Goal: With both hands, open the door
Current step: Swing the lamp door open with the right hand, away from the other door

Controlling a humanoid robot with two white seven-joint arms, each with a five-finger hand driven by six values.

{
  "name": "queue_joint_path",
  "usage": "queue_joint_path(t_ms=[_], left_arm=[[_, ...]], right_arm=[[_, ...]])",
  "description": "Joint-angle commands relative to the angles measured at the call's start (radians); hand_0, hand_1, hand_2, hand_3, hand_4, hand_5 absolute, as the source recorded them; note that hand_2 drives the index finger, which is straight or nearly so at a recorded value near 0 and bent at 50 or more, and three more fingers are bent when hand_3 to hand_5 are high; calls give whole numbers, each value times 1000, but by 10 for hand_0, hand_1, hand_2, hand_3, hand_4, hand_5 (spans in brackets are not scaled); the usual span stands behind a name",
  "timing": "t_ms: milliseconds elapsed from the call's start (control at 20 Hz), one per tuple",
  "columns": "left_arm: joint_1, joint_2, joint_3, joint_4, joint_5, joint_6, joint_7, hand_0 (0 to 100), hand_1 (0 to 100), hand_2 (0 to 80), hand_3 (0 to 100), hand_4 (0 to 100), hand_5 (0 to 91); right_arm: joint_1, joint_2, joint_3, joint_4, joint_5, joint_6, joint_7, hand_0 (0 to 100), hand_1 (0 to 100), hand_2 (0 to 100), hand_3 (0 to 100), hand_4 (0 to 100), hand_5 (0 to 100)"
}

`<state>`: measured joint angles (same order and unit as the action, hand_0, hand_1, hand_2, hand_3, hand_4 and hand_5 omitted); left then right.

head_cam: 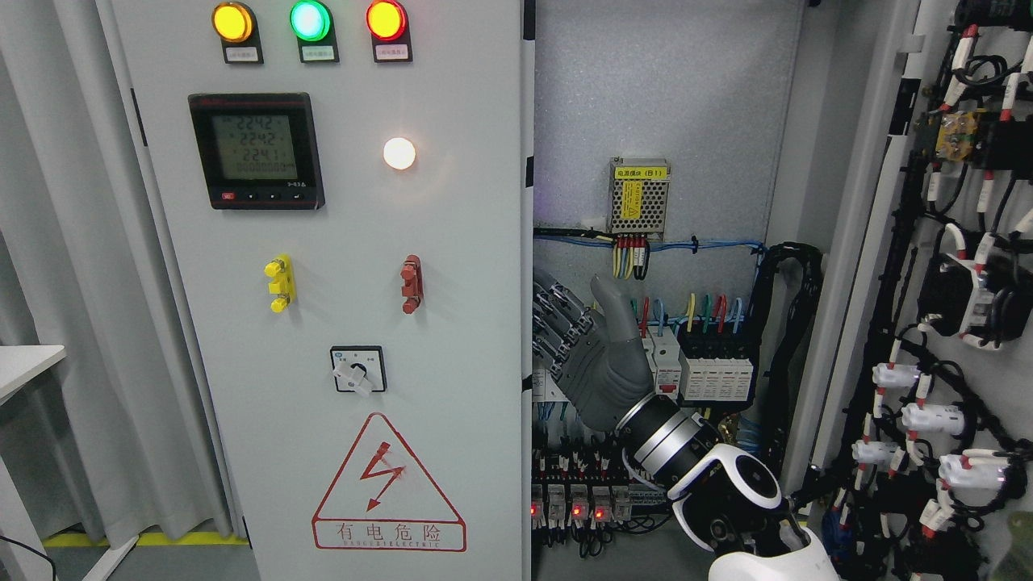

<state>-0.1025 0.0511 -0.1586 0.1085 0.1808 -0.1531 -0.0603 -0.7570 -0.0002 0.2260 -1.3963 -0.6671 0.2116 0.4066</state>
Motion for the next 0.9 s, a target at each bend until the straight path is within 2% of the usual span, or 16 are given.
queue_joint_path(t_ms=[0, 350, 501, 701, 851], left_arm=[[0, -2, -1, 0, 0, 1, 0, 296, 0, 27, 28, 37, 0], [-3, -2, -1, -1, 0, 1, 0, 296, 0, 28, 28, 36, 0], [-3, -4, -3, -1, -1, 1, 0, 296, 0, 27, 28, 37, 0], [-5, -4, -3, -1, -1, 1, 0, 296, 0, 27, 28, 38, 0], [-5, -4, -3, -1, 0, 1, 0, 296, 0, 27, 28, 37, 0]], right_arm=[[21, 0, -8, -27, 3, -4, 8, 218, 0, 0, 0, 0, 0], [25, 0, -10, -38, 3, -8, 9, 219, 0, 0, 0, 0, 0], [33, 0, -5, -59, 3, -9, 35, 218, 0, 0, 0, 0, 0], [39, 0, 3, -79, 4, -11, 35, 218, 0, 0, 0, 0, 0], [41, 0, 38, -98, 4, -11, 34, 219, 0, 0, 0, 0, 0]])
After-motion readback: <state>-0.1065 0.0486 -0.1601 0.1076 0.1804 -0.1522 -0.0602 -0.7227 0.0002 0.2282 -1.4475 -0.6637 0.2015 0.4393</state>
